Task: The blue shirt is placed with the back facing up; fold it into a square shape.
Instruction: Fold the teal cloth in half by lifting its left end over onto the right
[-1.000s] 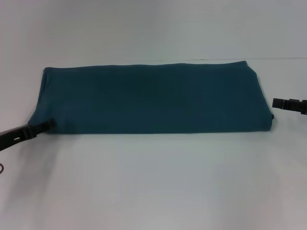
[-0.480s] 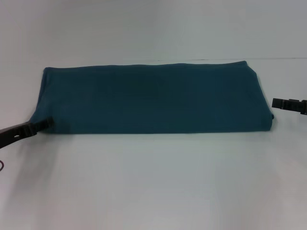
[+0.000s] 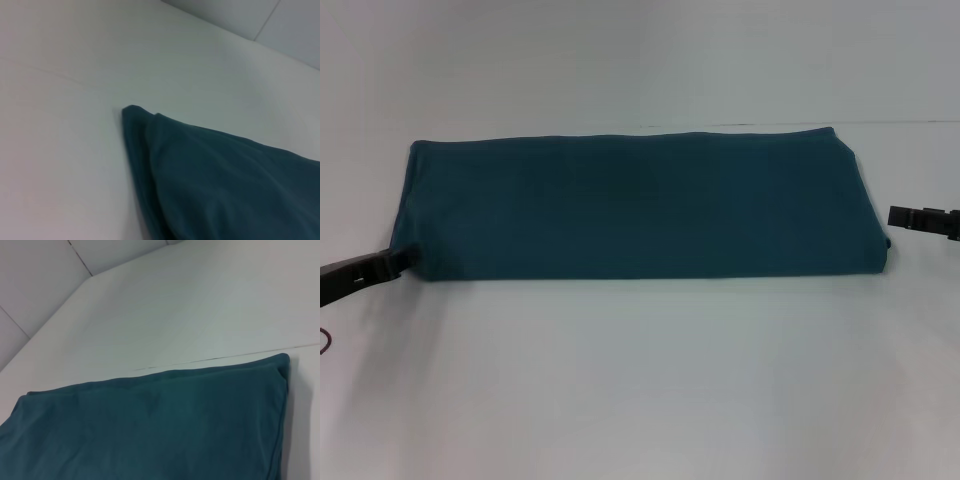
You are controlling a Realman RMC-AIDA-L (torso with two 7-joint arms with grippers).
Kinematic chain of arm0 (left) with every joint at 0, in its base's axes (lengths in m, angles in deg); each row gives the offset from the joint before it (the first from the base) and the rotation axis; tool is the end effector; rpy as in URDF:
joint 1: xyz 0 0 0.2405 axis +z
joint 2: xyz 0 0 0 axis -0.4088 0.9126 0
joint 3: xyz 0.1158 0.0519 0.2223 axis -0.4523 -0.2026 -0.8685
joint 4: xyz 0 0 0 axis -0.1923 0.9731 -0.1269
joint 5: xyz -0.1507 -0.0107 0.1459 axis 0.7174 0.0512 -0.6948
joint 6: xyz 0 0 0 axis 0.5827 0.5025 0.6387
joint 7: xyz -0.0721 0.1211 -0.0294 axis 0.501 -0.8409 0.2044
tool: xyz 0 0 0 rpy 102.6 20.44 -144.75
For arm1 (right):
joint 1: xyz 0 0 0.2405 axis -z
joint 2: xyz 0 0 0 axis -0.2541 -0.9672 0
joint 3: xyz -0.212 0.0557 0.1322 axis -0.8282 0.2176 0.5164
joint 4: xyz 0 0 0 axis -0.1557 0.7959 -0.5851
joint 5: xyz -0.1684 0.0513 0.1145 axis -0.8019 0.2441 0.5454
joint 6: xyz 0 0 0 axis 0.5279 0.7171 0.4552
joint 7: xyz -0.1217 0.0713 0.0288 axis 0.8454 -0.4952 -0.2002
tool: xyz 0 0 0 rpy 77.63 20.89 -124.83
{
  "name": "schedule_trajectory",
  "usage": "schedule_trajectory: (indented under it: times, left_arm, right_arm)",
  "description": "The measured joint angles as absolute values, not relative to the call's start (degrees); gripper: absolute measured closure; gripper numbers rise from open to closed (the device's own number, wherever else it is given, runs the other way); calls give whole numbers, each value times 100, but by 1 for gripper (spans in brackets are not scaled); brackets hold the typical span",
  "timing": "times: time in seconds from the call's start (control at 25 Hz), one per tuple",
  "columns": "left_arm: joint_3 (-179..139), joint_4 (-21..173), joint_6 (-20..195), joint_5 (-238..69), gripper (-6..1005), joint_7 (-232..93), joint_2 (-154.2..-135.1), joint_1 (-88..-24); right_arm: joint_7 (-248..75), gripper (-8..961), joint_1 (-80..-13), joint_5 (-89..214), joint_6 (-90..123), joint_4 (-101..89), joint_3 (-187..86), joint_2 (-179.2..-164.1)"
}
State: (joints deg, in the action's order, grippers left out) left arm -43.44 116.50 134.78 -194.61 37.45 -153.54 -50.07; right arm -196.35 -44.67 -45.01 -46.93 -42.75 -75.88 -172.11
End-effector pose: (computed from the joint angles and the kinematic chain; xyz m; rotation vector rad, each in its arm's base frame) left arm -0.3569 0.3513 0.0236 -1.8497 -1.3685 -0.5147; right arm 0.3285 0.3694 0.0704 -2.1408 1.3299 0.5302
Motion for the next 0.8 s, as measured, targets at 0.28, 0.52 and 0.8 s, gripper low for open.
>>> schedule_trajectory:
  times: [0.28,0.52,0.8]
  left_arm:
    - [-4342,11649,13345,-19510,719,3753,-15351,-5015]
    - [-4336,11679,13342,-19533,914,3755,-15344,-5011]
    - [-4258,11848,13518,-19533,968,3775,-15351,-4860]
  right_arm:
    - [-19633,207,-4434,-4499,-4701,-4279,-7587,-17211]
    - [-19633,207,-4418,-4492,-4703,-4279,-7587,-17217]
    - [-19632,207,-4416,-4455,-4704,-4266,-7587,-17230]
